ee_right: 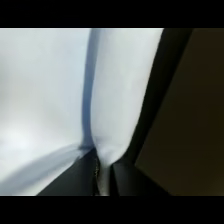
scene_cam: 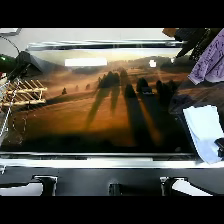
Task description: Fold the clothes and pants, and hang the long-sleeved shirts on hangers.
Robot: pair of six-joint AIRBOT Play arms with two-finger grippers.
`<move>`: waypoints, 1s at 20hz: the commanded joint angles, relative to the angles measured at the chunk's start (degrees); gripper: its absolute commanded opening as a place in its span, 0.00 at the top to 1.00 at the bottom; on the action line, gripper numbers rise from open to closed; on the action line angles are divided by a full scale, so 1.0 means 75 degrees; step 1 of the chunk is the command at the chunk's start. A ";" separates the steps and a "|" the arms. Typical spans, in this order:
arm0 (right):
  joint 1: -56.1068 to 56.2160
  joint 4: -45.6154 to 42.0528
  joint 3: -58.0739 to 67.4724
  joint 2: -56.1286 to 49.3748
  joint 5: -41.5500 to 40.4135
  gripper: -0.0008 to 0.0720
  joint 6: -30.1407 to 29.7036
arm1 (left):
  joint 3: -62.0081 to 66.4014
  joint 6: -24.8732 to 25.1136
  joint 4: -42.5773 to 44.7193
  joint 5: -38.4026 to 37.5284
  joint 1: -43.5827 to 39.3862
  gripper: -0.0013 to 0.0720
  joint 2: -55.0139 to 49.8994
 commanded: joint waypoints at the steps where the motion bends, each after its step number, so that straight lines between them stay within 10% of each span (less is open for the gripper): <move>1: -0.0003 -0.0236 -0.0192 0.0009 0.0131 0.73 0.0012 | 0.0000 0.0000 0.0003 -0.0003 0.0006 0.96 -0.0003; 3: -0.0003 -0.0667 -0.0189 0.0055 0.0181 0.49 0.0012 | 0.0000 0.0000 0.0006 0.0023 0.0006 0.96 -0.0003; 7: 0.0012 -0.0154 0.0294 0.0793 -0.1064 0.47 0.0207 | 0.0000 0.0146 0.0009 0.0020 0.0006 0.96 -0.0006; 12: 0.1236 0.4488 0.1719 0.0979 -0.3031 0.68 -0.3360 | -0.0117 0.0828 0.1043 0.0032 -0.0632 0.96 0.0006; 16: 0.4182 0.4771 0.1836 0.0950 -0.2401 0.95 -0.4179 | -0.1151 0.0895 0.2806 -0.0160 -0.2055 0.96 0.0370; 20: 0.6286 0.4639 0.1836 0.0953 -0.2209 0.95 -0.4202 | -0.2885 0.0868 0.2868 -0.1279 -0.2830 0.96 0.1335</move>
